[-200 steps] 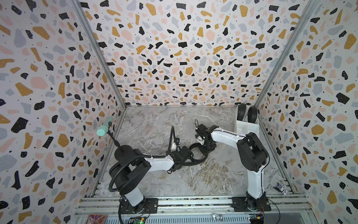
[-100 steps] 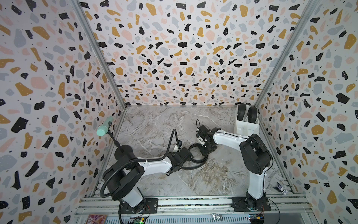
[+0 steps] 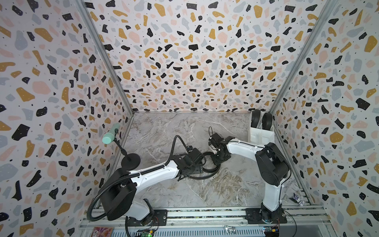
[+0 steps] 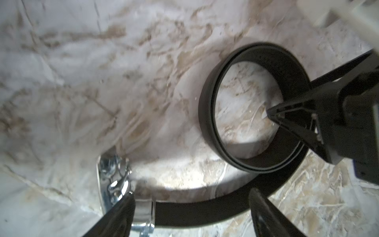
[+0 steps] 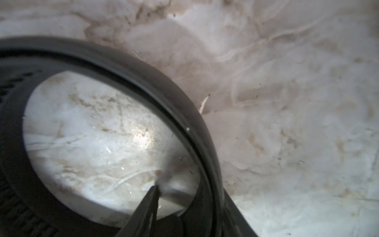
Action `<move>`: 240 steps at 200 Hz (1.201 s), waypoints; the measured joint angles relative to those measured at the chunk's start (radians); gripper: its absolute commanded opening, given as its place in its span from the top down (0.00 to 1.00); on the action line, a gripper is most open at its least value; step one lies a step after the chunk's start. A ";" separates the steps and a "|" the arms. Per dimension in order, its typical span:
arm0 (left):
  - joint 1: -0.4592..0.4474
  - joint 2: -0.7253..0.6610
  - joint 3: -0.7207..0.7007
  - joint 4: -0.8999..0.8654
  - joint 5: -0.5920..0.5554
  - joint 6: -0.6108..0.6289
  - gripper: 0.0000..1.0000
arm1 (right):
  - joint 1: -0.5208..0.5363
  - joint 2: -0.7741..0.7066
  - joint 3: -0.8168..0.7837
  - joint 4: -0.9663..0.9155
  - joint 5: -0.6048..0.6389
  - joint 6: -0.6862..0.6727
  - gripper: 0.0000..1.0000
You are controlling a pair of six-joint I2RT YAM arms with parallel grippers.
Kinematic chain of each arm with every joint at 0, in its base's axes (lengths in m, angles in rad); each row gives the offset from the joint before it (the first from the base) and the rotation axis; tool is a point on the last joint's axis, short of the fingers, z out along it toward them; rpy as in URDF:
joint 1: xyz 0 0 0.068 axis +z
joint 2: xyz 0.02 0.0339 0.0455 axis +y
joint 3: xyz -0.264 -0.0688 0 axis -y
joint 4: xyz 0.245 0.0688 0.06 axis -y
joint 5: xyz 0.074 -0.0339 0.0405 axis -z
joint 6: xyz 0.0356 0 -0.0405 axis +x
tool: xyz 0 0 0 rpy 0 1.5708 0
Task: Place the belts into the storage roll
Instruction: Roll the belt at the center of the board.
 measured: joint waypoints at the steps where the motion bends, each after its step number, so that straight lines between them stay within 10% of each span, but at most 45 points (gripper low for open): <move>1: 0.000 0.000 -0.001 -0.001 0.002 -0.001 0.16 | 0.000 0.000 -0.001 0.001 0.000 -0.001 0.53; 135: 0.022 0.025 -0.027 -0.093 0.164 -0.381 0.33 | -0.006 -0.010 -0.016 0.013 -0.013 -0.048 0.52; 240: 0.023 0.248 0.114 -0.092 0.038 -0.356 1.00 | -0.017 -0.013 -0.016 0.011 -0.048 -0.076 0.52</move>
